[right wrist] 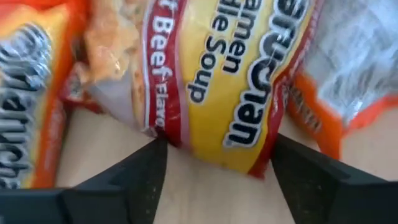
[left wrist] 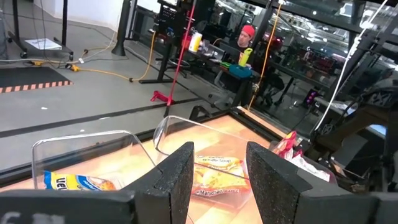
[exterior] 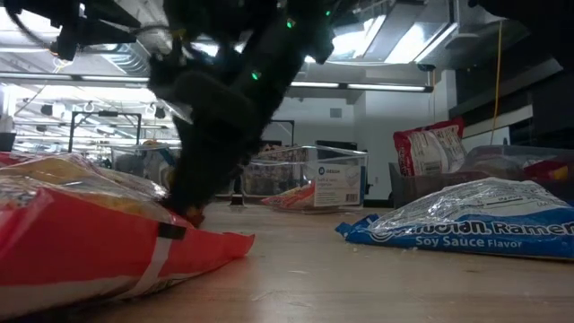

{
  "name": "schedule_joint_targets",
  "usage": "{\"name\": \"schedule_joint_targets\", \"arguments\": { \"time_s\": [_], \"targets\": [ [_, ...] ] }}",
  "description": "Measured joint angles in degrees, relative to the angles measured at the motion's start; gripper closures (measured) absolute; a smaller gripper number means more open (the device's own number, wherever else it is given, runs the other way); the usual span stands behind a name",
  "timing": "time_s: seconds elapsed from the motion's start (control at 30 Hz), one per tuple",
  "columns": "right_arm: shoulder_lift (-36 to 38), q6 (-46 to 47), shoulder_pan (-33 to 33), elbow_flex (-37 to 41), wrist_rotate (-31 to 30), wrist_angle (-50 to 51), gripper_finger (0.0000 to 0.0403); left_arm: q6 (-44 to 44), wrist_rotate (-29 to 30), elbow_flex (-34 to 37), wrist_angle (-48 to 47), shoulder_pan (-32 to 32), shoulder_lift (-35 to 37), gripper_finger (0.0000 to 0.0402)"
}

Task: Sort Maruchan noodles
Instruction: Put the red noodle pack into the black bin

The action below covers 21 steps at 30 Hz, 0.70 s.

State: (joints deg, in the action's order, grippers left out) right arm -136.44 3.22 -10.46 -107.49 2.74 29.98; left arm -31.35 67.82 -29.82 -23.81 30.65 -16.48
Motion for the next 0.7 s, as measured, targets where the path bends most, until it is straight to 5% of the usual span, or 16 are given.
{"name": "schedule_joint_targets", "arguments": {
  "time_s": [0.23, 0.53, 0.7],
  "targets": [
    [-1.1, 0.55, 0.05, -0.13, 1.09, -0.99, 0.0223, -0.04, -0.01, 0.02, -1.22, -0.02, -0.01, 0.026],
    [-1.1, 2.15, 0.84, -0.21, 2.33, -0.08, 0.0387, -0.02, 0.02, 0.02, -1.28, -0.01, 0.02, 0.0261],
    [-0.66, 4.34, 0.85, -0.21, 3.92, 1.14, 0.0397, -0.02, 0.04, 0.02, -1.46, -0.01, 0.02, 0.0261]
  ]
}}
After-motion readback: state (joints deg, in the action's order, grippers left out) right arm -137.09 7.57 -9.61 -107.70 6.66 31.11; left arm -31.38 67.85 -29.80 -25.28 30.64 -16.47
